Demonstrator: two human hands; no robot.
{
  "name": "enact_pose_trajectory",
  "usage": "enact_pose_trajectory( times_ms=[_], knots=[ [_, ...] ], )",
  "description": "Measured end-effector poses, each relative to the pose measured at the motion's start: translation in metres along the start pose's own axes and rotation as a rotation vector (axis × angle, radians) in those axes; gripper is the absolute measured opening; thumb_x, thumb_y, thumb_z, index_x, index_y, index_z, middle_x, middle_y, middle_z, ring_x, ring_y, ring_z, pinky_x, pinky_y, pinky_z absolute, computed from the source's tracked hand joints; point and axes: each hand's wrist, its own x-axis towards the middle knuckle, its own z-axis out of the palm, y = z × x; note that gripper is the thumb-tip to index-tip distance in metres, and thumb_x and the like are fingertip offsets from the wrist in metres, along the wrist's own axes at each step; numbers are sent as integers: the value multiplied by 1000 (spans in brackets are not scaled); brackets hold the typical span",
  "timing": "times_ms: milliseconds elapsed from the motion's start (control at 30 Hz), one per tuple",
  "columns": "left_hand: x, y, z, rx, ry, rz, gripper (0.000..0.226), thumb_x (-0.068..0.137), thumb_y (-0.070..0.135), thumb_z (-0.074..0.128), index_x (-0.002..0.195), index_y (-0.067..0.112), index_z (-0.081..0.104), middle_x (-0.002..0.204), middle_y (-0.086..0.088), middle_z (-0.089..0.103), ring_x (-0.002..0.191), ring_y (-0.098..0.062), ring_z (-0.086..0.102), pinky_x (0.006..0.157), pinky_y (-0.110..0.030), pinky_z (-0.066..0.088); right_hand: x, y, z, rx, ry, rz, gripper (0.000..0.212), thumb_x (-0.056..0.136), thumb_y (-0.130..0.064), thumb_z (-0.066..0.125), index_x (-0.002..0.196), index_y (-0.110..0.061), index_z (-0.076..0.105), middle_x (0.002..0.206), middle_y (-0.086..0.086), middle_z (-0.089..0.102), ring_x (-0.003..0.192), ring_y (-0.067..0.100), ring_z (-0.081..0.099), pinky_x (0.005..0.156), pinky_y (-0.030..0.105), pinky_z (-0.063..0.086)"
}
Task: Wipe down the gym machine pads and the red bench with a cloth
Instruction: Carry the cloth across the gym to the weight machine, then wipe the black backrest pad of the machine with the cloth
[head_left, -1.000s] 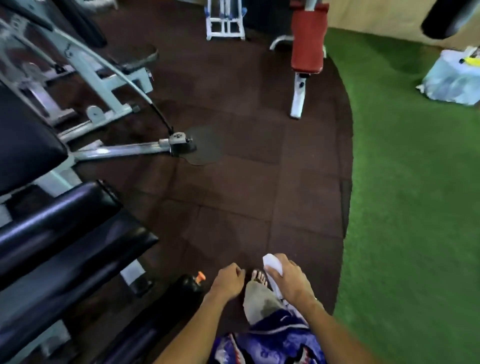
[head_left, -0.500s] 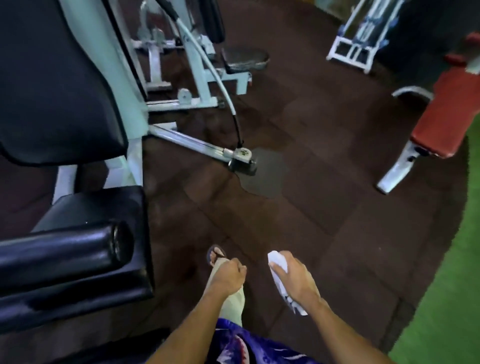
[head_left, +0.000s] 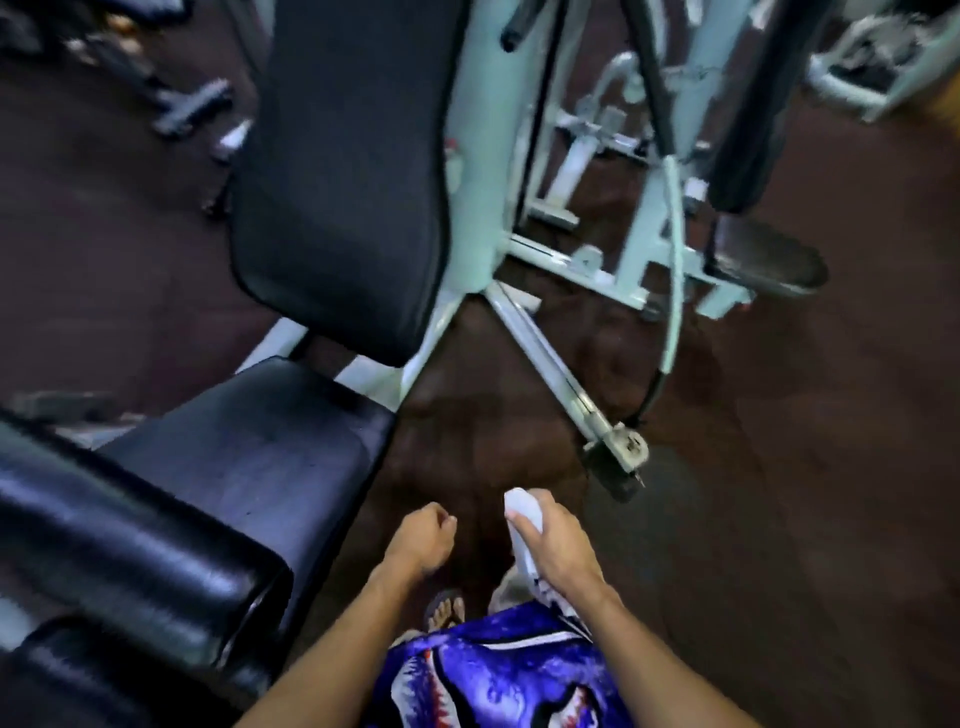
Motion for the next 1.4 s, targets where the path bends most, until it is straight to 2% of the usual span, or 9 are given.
enact_pose_trajectory(
  times_ms=[200, 400, 600, 700, 833, 1000, 1133, 1267, 1400],
  knots=[
    [53, -1, -34, -222, 245, -214, 26, 98, 28, 49, 106, 7, 63, 113, -15, 70, 109, -31, 63, 95, -36, 49, 125, -67, -16, -165, -226, -243, 49, 83, -67, 43, 123, -41, 46, 118, -6, 65, 107, 20, 65, 91, 41, 53],
    [78, -1, -56, -341, 465, -455, 23, 96, 29, 50, 107, 13, 63, 110, -13, 69, 105, -31, 64, 93, -43, 51, 214, -120, 0, -415, -490, -455, 64, 77, -72, 33, 127, -36, 47, 121, 1, 66, 113, 29, 60, 99, 45, 46],
    [101, -20, -77, -220, 624, -588, 29, 98, 32, 46, 122, 20, 59, 120, -5, 64, 115, -27, 59, 98, -41, 47, 257, -159, 48, -518, -679, -651, 45, 93, -61, 44, 131, -36, 44, 125, 5, 61, 115, 29, 59, 95, 45, 47],
    [108, -48, -78, -114, 797, -617, 30, 97, 33, 42, 114, 21, 63, 110, -1, 66, 105, -25, 61, 92, -40, 47, 271, -171, 83, -459, -713, -685, 58, 87, -70, 34, 134, -37, 43, 126, 1, 60, 116, 24, 57, 97, 41, 46],
    [119, -95, -68, 6, 1018, -593, 32, 95, 33, 42, 111, 18, 65, 122, -4, 62, 118, -27, 58, 97, -43, 47, 297, -186, 129, -308, -635, -699, 53, 92, -62, 45, 137, -34, 48, 131, 1, 59, 118, 20, 55, 99, 33, 44],
    [138, -153, -61, 145, 1045, -675, 46, 97, 40, 45, 138, 21, 52, 156, -13, 34, 147, -31, 29, 116, -51, 28, 328, -198, 197, -114, -403, -767, 56, 98, -44, 50, 144, -14, 45, 143, 8, 52, 131, 21, 49, 110, 27, 36],
    [144, -186, -63, 155, 1001, -739, 57, 97, 51, 37, 148, 25, 38, 164, -9, 17, 153, -27, 12, 122, -50, 8, 326, -189, 253, -141, -354, -827, 66, 99, -59, 42, 150, -17, 38, 155, 9, 40, 146, 26, 33, 120, 46, 30],
    [155, -196, -59, 272, 911, -808, 64, 99, 56, 29, 155, 24, 24, 166, -9, 7, 154, -25, 6, 123, -52, 8, 316, -173, 269, -362, -231, -896, 69, 95, -67, 36, 155, -36, 24, 166, 5, 19, 154, 29, 12, 121, 55, 11],
    [163, -198, -58, 294, 882, -829, 67, 98, 59, 26, 156, 25, 16, 166, -9, 1, 154, -25, 3, 124, -53, 8, 329, -150, 259, -472, -137, -1014, 60, 96, -58, 40, 150, -34, 29, 160, 10, 32, 145, 38, 33, 113, 65, 30]
  ],
)
